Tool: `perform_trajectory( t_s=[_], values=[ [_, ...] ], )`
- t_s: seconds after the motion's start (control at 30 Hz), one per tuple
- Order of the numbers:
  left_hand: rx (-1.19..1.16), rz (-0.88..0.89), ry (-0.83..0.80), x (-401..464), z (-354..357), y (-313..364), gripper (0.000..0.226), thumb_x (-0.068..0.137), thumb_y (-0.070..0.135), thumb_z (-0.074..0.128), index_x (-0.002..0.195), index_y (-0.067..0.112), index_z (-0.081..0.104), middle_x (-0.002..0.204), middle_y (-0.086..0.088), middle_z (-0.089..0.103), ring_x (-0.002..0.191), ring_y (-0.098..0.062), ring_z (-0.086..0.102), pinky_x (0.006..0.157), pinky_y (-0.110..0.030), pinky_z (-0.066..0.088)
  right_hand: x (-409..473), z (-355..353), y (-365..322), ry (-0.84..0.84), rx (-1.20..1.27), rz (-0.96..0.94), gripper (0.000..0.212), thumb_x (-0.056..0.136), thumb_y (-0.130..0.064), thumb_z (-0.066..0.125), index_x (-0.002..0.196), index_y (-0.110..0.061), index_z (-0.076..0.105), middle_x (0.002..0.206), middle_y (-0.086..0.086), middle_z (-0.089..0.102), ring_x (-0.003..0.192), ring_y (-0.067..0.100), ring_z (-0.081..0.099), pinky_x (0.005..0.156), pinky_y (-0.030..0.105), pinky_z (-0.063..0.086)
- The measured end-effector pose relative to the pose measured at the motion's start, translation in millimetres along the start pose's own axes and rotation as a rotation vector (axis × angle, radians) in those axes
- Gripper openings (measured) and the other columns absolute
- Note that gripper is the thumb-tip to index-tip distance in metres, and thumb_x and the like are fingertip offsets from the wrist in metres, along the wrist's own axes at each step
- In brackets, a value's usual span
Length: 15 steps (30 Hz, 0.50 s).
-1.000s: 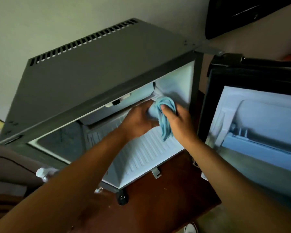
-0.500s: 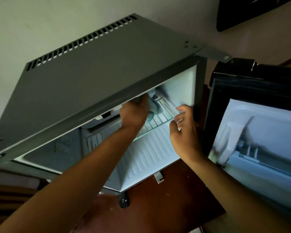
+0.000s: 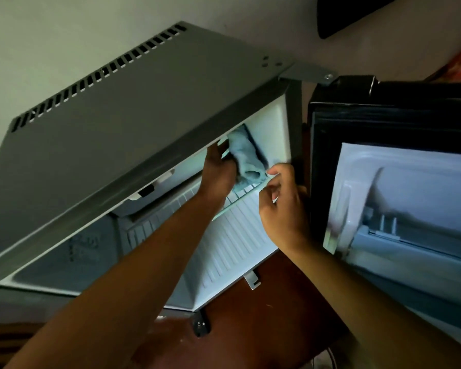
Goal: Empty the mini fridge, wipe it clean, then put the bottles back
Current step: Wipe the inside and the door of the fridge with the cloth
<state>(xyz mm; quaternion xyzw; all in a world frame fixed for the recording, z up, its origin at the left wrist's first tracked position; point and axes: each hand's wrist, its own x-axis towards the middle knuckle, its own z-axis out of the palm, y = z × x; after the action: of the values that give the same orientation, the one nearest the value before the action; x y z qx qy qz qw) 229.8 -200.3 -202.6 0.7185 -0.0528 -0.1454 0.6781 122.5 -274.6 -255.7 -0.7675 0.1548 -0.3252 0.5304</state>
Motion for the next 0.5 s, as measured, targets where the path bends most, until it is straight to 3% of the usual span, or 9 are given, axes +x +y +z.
perform_trajectory(
  t_s=[0.1,0.2,0.3,0.4,0.5],
  values=[
    [0.133,0.105,0.018,-0.2,6.6,-5.4,0.049,0.089,-0.007,0.059,0.113,0.034,0.044,0.125,-0.001,0.061,0.115,-0.021,0.063,0.099,-0.050,0.052,-1.2,1.0,-1.4,0.020,-0.018,0.021,0.029,0.082,0.005,0.056,0.109,-0.006,0.054,0.088,0.002,0.059,0.077,-0.019,0.049,0.063,-0.003,0.032],
    [0.179,0.119,0.038,-2.2,7.8,-7.1,0.052,0.088,0.000,0.065,0.125,0.027,0.041,0.119,0.003,0.060,0.112,-0.013,0.062,0.098,-0.045,0.053,-2.8,2.5,-4.1,0.044,-0.059,0.032,0.027,0.084,0.000,0.056,0.110,-0.007,0.053,0.083,0.000,0.057,0.068,-0.001,0.052,0.059,0.004,0.034],
    [0.268,0.160,0.040,-7.0,8.6,-10.4,0.057,0.089,0.006,0.067,0.137,0.017,0.038,0.121,-0.001,0.060,0.106,-0.011,0.063,0.094,-0.042,0.055,-6.0,4.8,-10.2,0.117,-0.079,0.045,0.022,0.086,-0.002,0.054,0.108,-0.006,0.052,0.085,0.006,0.061,0.075,0.020,0.058,0.061,0.028,0.045],
    [0.339,0.219,0.007,-17.3,11.6,-14.3,0.055,0.089,0.010,0.067,0.136,0.016,0.038,0.119,-0.006,0.061,0.100,-0.012,0.063,0.088,-0.034,0.056,-9.4,6.2,-15.5,0.182,-0.070,0.081,0.023,0.088,-0.003,0.054,0.111,-0.006,0.050,0.093,0.010,0.064,0.086,0.028,0.061,0.068,0.043,0.051],
    [0.436,0.232,-0.020,-17.7,15.9,-16.6,0.056,0.095,0.013,0.058,0.143,0.017,0.030,0.130,-0.010,0.056,0.113,-0.021,0.060,0.097,-0.037,0.052,-10.8,8.0,-16.1,0.208,-0.058,0.109,0.029,0.088,-0.002,0.055,0.116,-0.006,0.049,0.097,0.009,0.063,0.090,0.029,0.062,0.071,0.045,0.052]
  ],
)
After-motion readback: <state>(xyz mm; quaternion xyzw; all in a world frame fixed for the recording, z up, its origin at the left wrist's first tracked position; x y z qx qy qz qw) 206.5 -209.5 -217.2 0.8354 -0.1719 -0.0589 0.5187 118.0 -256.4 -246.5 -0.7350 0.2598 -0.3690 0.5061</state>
